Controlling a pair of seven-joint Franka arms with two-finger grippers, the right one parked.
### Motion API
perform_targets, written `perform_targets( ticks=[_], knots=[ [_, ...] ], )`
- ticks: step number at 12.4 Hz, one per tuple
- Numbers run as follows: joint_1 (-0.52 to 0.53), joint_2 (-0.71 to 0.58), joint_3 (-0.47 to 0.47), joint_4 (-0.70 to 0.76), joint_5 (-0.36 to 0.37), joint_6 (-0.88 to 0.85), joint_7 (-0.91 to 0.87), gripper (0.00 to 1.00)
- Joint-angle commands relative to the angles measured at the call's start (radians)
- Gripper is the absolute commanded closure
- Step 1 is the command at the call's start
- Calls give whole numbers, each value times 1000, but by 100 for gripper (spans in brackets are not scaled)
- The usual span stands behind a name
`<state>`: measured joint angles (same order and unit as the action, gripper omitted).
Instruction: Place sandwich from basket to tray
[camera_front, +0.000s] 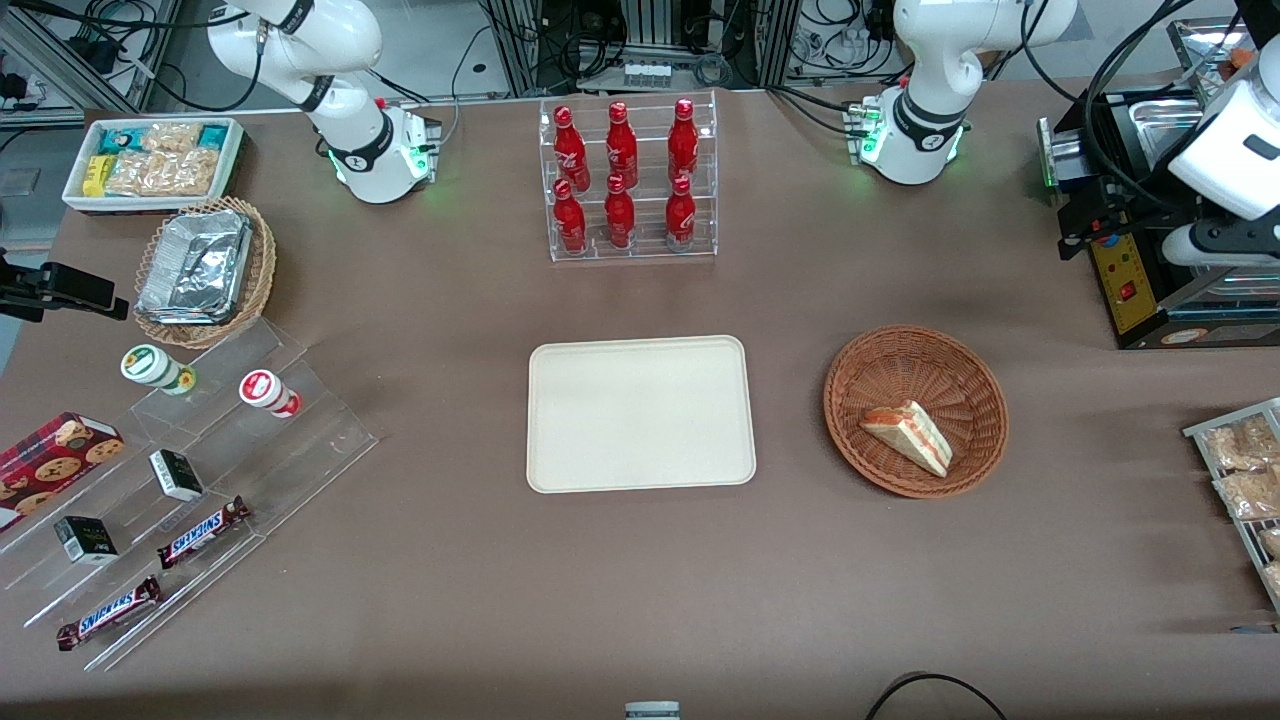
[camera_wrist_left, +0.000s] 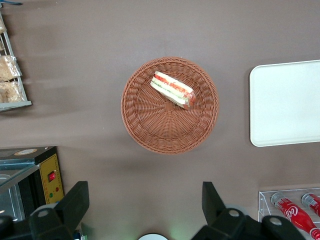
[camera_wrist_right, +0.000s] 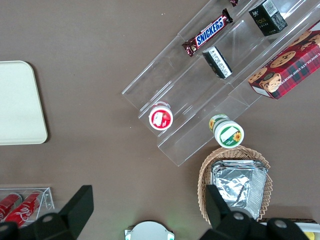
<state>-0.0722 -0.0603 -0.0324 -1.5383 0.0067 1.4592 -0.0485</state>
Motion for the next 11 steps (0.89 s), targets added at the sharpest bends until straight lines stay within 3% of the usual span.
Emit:
perform_targets(
  ticks=[1, 5, 7, 11],
  knots=[
    [22, -16, -15, -32, 13, 4, 7, 0],
    [23, 68, -17, -54, 15, 71, -34, 0],
    [17, 85, -23, -181, 15, 246, -100, 0],
    [17, 94, -73, -423, 16, 577, -454, 0]
  ],
)
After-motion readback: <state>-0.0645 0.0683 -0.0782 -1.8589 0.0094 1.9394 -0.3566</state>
